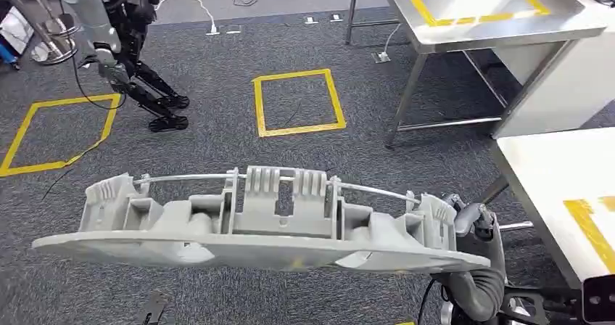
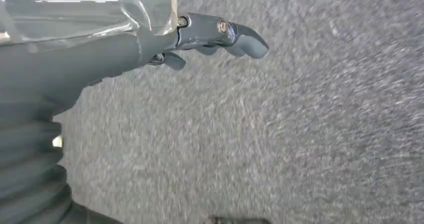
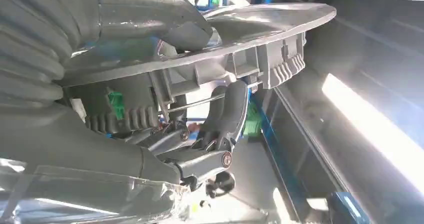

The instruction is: Take the parts from the cabinet and place them on the table.

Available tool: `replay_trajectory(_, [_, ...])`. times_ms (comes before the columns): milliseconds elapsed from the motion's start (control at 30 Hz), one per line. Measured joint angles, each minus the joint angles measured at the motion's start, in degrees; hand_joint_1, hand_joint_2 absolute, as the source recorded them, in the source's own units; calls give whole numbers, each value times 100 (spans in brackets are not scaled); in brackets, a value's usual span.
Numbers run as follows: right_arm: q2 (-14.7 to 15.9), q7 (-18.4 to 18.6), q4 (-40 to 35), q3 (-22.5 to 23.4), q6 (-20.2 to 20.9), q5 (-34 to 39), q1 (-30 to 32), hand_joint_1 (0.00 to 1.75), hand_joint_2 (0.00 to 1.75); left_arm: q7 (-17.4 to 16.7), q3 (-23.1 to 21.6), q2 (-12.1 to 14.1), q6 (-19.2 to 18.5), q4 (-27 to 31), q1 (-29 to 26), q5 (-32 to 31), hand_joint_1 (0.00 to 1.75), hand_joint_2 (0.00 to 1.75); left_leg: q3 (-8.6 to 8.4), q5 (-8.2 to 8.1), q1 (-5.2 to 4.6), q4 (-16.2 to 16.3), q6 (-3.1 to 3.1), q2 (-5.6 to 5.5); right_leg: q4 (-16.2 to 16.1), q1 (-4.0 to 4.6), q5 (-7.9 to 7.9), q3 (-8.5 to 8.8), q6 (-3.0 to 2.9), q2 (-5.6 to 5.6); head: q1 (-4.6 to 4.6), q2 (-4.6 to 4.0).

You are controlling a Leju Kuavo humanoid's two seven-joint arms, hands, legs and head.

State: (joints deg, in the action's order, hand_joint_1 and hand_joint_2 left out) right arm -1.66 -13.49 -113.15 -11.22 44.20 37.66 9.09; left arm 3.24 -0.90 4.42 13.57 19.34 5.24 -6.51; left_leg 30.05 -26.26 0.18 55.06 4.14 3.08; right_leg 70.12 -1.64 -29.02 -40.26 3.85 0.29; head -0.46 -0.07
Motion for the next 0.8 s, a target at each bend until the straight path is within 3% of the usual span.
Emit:
replay_trajectory(33, [2, -39, 6, -76, 20, -7, -1, 175, 175, 24, 2, 22, 24, -9, 0, 19, 0, 175, 1, -11, 2, 18, -18, 63, -547, -13, 177, 311, 63, -70, 0, 0])
replay_trajectory(67, [2, -83, 18, -140, 31, -9, -18, 175, 175, 37, 2, 48, 44, -13, -1, 48, 0, 175, 5, -32, 3, 54, -50, 121, -1157, -15, 343, 666, 102, -228, 2, 0])
replay_trajectory(100, [2, -120, 37, -203, 56, -13, -47, 175, 175, 44, 4, 103, 59, -17, -2, 52, 0, 175, 22, -65, -26, 94, -98, 172, -1370, 12, 313, 777, 19, -413, -6, 0])
replay_trajectory(167, [2, -149, 77, -310, 94, -24, -95, 175, 175, 63, 7, 131, 112, -31, -3, 81, 0, 175, 36, -81, -45, 140, -176, 246, -1347, 45, 360, 767, -89, -272, 0, 0])
replay_trajectory(233, [-9, -164, 118, -420, 92, -39, -154, 175, 175, 68, 13, 135, 131, -37, -5, 114, 0, 175, 27, -75, -24, 139, -234, 339, -1346, 63, 383, 728, -158, -173, -7, 0])
replay_trajectory(267, [-20, -164, 129, -474, 90, -41, -191, 175, 175, 72, 18, 144, 153, -37, -3, 114, 0, 175, 59, -132, 14, 187, -279, 315, -1387, -17, 418, 741, -213, -107, -8, 0])
replay_trajectory(333, [-30, -181, 166, -548, 59, 2, -299, 175, 175, 57, 33, 155, 199, -41, -26, 114, 0, 175, 237, -505, 63, 671, -323, -134, -1383, 3, 444, 722, -275, -29, -17, 0])
replay_trajectory(367, [-44, -192, 181, -575, 46, 46, -348, 175, 175, 24, 46, 157, 223, -50, -59, 103, 0, 175, 450, -763, 67, 1161, -341, -242, -1383, 15, 446, 712, -284, 24, -24, 0])
replay_trajectory(400, [-46, -194, 201, -586, 33, 105, -382, 175, 175, -11, 72, 155, 240, -57, -106, 87, 0, 175, 688, -977, 67, 1677, -352, -285, -1380, 35, 458, 697, -303, 97, -20, 0])
replay_trajectory(433, [-46, -192, 221, -592, 17, 164, -396, 175, 175, -29, 96, 151, 256, -59, -147, 63, 0, 175, 828, -1051, 67, 1970, -351, -293, -1377, 55, 469, 687, -318, 158, -20, 0])
replay_trajectory(467, [-44, -171, 242, -592, 13, 231, -406, 175, 175, -48, 125, 138, 275, -61, -185, 50, 0, 175, 850, -985, 67, 2005, -337, -295, -1375, 69, 473, 684, -320, 226, -17, 0])
replay_trajectory(500, [-42, -146, 267, -592, 17, 293, -423, 175, 175, -57, 151, 124, 284, -59, -216, 39, 0, 175, 733, -792, 66, 1756, -315, -304, -1372, 79, 481, 685, -316, 300, -20, 0])
replay_trajectory(533, [-42, -116, 290, -592, 39, 352, -447, 175, 175, -64, 181, 113, 286, -57, -239, 9, 0, 175, 496, -519, 66, 1278, -287, -337, -1368, 82, 494, 688, -318, 372, -17, 0])
replay_trajectory(567, [-39, -96, 310, -590, 76, 404, -473, 175, 175, -68, 203, 105, 286, -55, -260, -11, 0, 175, 230, -259, 67, 740, -258, -443, -1365, 83, 500, 694, -310, 434, -17, 0])
replay_trajectory(600, [-35, -83, 326, -588, 105, 444, -496, 175, 175, -70, 229, 96, 286, -52, -278, -13, 0, 175, 25, -168, 74, 308, -224, -700, -1366, 76, 512, 689, -292, 489, -17, 0])
replay_trajectory(633, [-26, -65, 354, -581, 142, 496, -529, 175, 175, -77, 260, 85, 284, -52, -312, -15, 0, 175, 2, -198, 67, 244, -222, -779, -1348, 123, 541, 650, -249, 539, -7, 0])
replay_trajectory(700, [-9, -33, 426, -577, 201, 566, -560, 175, 175, -90, 315, 65, 273, -35, -346, -9, 0, 175, 20, -192, 25, 263, -207, -665, -1365, 65, 581, 601, -189, 643, -24, 0])
replay_trajectory(800, [-9, -33, 426, -577, 201, 566, -560, 175, 175, -90, 315, 65, 273, -35, -346, -9, 0, 175, 20, -192, 25, 263, -207, -665, -1365, 65, 581, 601, -189, 643, -24, 0])
